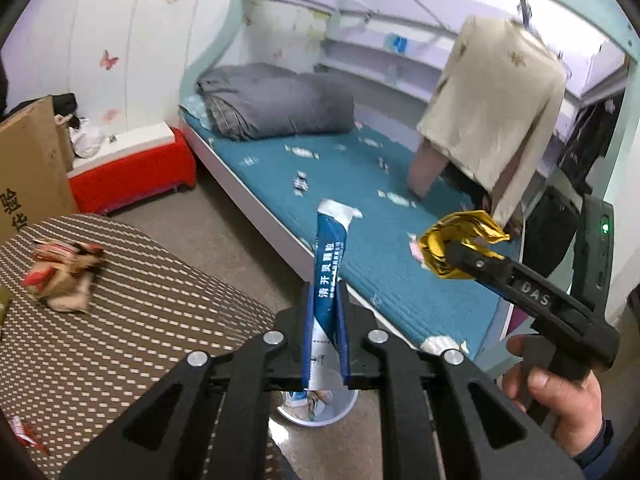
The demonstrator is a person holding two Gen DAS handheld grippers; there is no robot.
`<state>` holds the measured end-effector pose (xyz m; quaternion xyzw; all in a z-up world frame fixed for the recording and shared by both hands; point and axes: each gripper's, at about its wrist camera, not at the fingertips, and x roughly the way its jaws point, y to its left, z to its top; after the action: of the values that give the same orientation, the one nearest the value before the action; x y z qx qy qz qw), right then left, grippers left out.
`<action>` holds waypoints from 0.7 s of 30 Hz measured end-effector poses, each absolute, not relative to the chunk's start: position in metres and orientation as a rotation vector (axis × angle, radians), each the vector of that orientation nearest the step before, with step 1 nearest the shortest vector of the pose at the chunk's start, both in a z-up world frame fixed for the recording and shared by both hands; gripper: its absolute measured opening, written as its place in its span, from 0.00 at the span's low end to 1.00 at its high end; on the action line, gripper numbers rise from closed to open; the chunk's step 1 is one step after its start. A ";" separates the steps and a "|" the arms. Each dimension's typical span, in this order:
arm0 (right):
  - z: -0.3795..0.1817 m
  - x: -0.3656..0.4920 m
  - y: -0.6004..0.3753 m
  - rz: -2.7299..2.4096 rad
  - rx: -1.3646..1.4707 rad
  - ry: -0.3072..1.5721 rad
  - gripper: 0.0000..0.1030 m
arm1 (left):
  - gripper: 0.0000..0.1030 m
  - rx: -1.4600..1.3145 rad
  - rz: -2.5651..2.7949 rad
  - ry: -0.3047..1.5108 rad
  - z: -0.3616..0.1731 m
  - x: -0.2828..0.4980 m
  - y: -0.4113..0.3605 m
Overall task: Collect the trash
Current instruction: 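Carry tube and yellow bag over the bin and open both tools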
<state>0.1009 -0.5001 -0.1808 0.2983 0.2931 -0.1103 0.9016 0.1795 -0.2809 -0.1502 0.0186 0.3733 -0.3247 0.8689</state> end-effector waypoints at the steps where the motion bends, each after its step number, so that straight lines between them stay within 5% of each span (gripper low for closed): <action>1: -0.189 0.103 -0.505 -0.235 0.633 0.625 0.84 | 0.10 0.045 -0.684 0.800 -0.158 0.181 -0.287; 21: -0.318 0.140 -0.542 -0.270 0.846 0.857 0.85 | 0.11 0.201 -0.701 1.169 -0.290 0.224 -0.380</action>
<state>0.1404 -0.5416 -0.3177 0.3965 0.4017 -0.1267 0.8157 0.2241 -0.3803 -0.2900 0.0929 0.5394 -0.3233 0.7719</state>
